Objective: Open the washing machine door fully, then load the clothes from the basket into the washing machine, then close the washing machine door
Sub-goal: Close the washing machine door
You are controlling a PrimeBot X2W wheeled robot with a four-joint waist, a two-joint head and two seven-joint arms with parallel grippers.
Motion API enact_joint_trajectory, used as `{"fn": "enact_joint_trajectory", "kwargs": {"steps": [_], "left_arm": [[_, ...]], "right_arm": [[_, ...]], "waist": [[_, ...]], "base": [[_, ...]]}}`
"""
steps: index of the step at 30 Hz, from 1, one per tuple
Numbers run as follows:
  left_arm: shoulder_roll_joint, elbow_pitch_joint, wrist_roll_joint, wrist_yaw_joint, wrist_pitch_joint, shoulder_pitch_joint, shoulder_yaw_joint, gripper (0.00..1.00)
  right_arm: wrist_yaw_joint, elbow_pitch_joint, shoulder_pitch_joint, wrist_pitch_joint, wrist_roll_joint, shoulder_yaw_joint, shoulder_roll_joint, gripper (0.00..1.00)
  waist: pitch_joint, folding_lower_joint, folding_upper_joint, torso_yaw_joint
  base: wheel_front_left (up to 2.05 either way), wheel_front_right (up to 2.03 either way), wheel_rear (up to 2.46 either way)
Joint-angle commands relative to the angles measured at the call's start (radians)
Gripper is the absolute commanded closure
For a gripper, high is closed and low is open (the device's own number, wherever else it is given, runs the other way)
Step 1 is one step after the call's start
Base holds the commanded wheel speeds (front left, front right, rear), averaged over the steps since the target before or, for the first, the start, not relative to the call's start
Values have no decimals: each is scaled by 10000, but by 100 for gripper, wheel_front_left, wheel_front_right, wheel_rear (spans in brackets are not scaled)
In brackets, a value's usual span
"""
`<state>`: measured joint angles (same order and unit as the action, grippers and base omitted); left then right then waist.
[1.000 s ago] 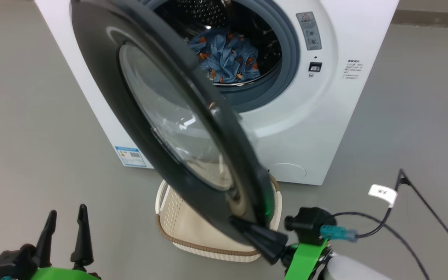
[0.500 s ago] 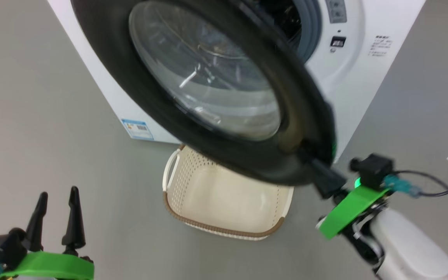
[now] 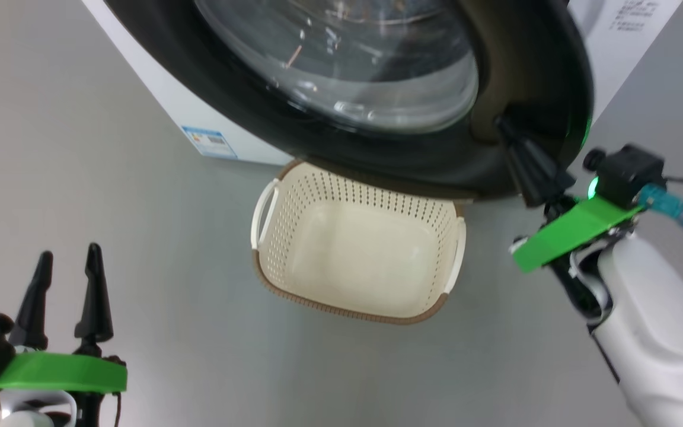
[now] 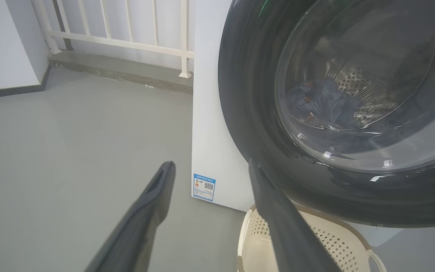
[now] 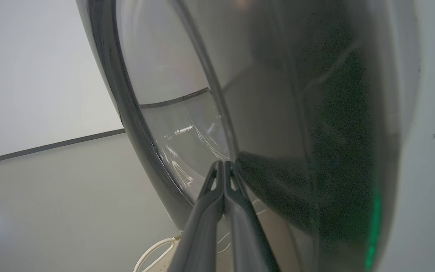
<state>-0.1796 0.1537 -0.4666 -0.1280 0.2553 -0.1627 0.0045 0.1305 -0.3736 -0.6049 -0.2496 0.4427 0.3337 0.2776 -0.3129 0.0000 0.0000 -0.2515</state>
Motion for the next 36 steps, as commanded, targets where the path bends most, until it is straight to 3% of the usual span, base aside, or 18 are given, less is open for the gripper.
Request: {"fn": "enact_joint_trajectory", "kwargs": {"steps": [1,19,33,34,35,36], "left_arm": [[-403,-300,-81,-27,65,-332,350,0],[-584,-431,-379,-27,65,-1023,142,0],[-433,-196,-263,-27,65,-970,109,0],[-419,-167,-239,-27,65,-921,67,0],[-410,-160,-226,-27,65,-888,62,0],[-410,-160,-226,-27,65,-888,62,0]], "right_arm": [[2,162,-262,-121,-37,-3,-8,100],[2,-1067,-3359,-122,-240,-610,869,100],[2,-1568,-3133,-122,-188,-417,702,100],[2,-1438,-2898,-122,-118,-337,687,90],[2,-1343,-2743,-122,-88,-309,689,69],[2,-1343,-2743,-122,-88,-309,689,69]], "waist": [[-468,0,0,-65],[-1696,0,0,-214],[-1135,0,0,-136],[-937,0,0,-110],[-825,0,0,-86],[-825,0,0,-86]], "base": [[0,0,0],[0,0,0],[0,0,0],[0,0,0],[0,0,0],[0,0,0]]}}
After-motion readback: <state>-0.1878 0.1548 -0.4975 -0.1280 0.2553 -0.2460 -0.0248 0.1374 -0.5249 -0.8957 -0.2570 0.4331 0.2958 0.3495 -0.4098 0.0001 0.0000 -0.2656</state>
